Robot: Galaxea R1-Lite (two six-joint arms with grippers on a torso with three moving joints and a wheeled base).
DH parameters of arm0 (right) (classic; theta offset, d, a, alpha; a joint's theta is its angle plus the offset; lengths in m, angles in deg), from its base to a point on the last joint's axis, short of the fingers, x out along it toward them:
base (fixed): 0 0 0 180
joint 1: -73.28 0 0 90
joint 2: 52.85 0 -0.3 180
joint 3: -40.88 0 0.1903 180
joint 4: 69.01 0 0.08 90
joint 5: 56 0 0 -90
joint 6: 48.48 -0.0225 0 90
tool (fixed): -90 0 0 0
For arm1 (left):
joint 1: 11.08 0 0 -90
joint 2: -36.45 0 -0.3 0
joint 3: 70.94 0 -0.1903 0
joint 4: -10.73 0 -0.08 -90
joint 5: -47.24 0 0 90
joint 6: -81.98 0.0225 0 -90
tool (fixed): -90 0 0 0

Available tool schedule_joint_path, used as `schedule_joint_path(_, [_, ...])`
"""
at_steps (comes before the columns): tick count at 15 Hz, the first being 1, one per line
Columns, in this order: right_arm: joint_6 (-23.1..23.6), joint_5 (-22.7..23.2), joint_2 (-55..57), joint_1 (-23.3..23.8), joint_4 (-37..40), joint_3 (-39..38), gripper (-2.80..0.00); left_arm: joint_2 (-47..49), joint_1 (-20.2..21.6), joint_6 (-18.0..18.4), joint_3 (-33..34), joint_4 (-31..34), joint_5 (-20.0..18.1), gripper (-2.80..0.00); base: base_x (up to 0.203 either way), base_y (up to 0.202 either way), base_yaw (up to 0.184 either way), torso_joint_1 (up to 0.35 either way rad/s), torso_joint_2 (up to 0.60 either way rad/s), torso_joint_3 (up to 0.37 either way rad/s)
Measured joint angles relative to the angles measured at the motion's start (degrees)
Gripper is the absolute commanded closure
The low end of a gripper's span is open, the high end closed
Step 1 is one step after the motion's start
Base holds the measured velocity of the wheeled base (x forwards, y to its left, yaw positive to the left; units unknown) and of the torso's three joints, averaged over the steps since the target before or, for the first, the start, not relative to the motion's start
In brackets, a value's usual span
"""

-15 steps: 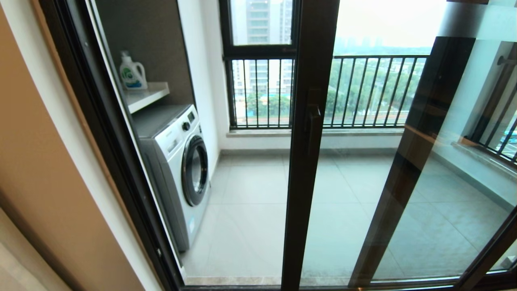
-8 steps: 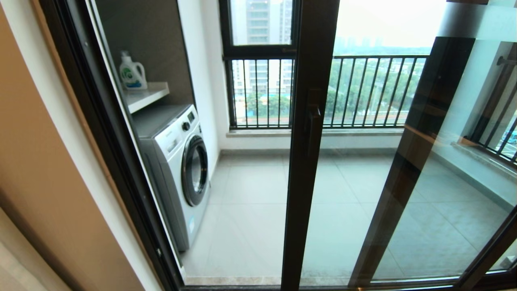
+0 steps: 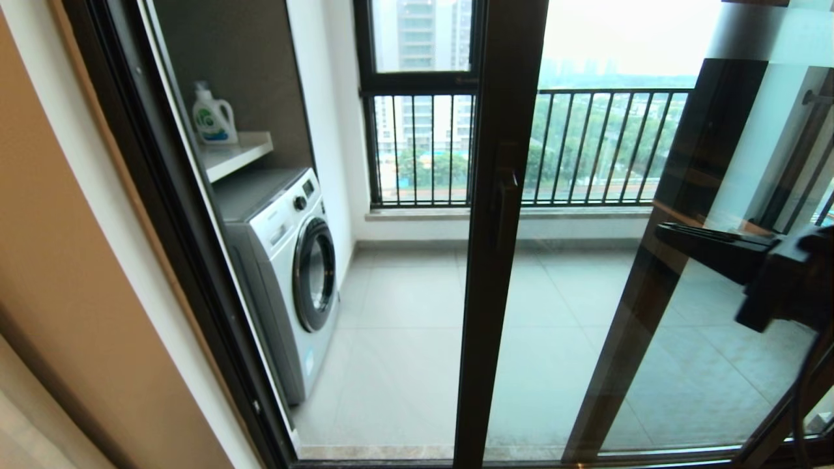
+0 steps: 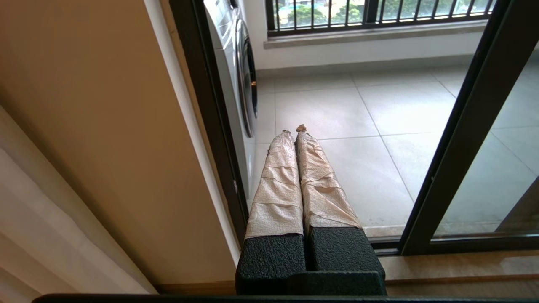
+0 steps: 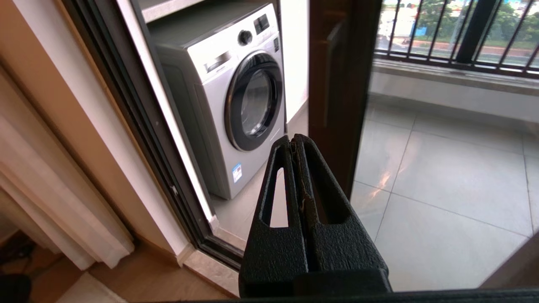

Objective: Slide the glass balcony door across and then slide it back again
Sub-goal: Open the slid door

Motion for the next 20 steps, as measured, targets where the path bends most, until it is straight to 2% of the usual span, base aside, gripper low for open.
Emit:
schedule_joint_path(2, [2.6,-4.9,7.1,-5.4,-1.8,4.9,0.0,0.0,0.0,0.0,0.0,0.0,0.0,0.0,0.0,0.0,0.0,0.0,0.0,0.0])
schedule_joint_path(5, [3.5,-10.1,15.8,-8.8,-2.6,11.0,0.0,0.0,0.0,0.0,0.0,0.0,0.0,0.0,0.0,0.0,0.0,0.0,0.0,0.0])
schedule_joint_path(9, [3.5,-16.9,30.0,-9.0,-8.9,18.2,0.0,0.0,0.0,0.0,0.0,0.0,0.0,0.0,0.0,0.0,0.0,0.0,0.0,0.0])
schedule_joint_path(12, [3.6,-22.9,40.3,-8.1,-14.2,27.1,0.0,0.0,0.0,0.0,0.0,0.0,0.0,0.0,0.0,0.0,0.0,0.0,0.0,0.0])
schedule_joint_path(15, [3.6,-24.1,44.8,-7.9,-14.8,30.4,0.0,0.0,0.0,0.0,0.0,0.0,0.0,0.0,0.0,0.0,0.0,0.0,0.0,0.0])
schedule_joint_path(20, [3.5,-24.6,46.7,-5.9,-14.9,31.8,0.0,0.0,0.0,0.0,0.0,0.0,0.0,0.0,0.0,0.0,0.0,0.0,0.0,0.0])
